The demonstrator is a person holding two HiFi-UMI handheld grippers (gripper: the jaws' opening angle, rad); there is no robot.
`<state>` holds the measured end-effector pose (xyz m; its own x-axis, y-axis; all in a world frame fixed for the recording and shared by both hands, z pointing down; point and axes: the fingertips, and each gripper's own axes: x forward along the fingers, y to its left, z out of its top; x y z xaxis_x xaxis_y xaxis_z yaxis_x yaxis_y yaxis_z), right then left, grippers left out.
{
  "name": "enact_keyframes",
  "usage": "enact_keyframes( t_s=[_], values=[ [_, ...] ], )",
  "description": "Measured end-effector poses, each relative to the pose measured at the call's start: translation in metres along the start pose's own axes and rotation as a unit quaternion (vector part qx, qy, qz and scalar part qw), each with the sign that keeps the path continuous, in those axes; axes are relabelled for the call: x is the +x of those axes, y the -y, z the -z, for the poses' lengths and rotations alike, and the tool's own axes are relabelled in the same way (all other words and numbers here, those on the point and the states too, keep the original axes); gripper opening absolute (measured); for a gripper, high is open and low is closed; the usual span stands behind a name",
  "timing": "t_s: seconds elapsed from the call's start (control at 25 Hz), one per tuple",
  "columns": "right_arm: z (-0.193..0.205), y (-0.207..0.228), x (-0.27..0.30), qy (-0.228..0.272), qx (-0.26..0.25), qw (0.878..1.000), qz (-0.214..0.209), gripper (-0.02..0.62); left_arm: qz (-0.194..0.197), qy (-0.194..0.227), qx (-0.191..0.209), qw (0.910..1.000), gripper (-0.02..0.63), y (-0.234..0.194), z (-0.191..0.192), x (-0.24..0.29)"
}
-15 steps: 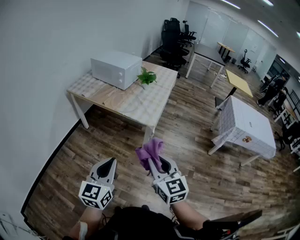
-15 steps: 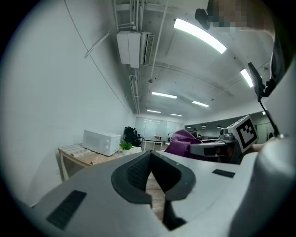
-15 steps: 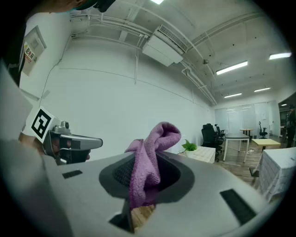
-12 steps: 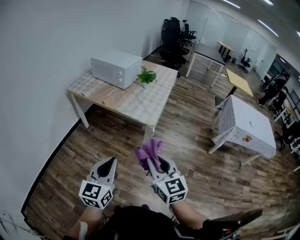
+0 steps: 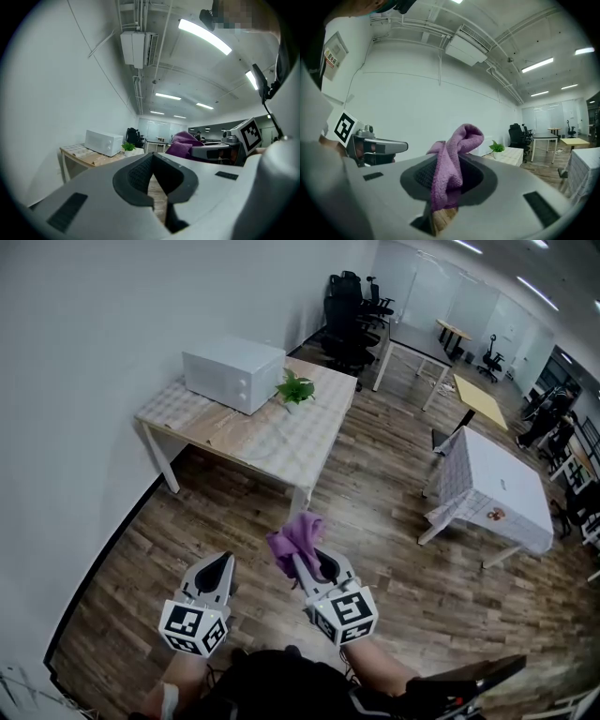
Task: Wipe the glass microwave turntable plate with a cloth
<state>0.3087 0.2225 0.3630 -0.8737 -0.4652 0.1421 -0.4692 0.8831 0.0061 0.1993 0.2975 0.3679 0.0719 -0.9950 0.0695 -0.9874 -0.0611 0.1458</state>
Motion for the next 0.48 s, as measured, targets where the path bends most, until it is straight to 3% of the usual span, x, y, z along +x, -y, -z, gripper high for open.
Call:
enact_keyframes(
  t_s=[0.48],
  values=[
    [0.007, -0.016, 0.013, -0.015, -0.014, 1.0, 0.012, 0.092, -0.002, 0.004, -0.006, 1.0, 0.003, -0.021, 0.0, -0.017]
  ],
)
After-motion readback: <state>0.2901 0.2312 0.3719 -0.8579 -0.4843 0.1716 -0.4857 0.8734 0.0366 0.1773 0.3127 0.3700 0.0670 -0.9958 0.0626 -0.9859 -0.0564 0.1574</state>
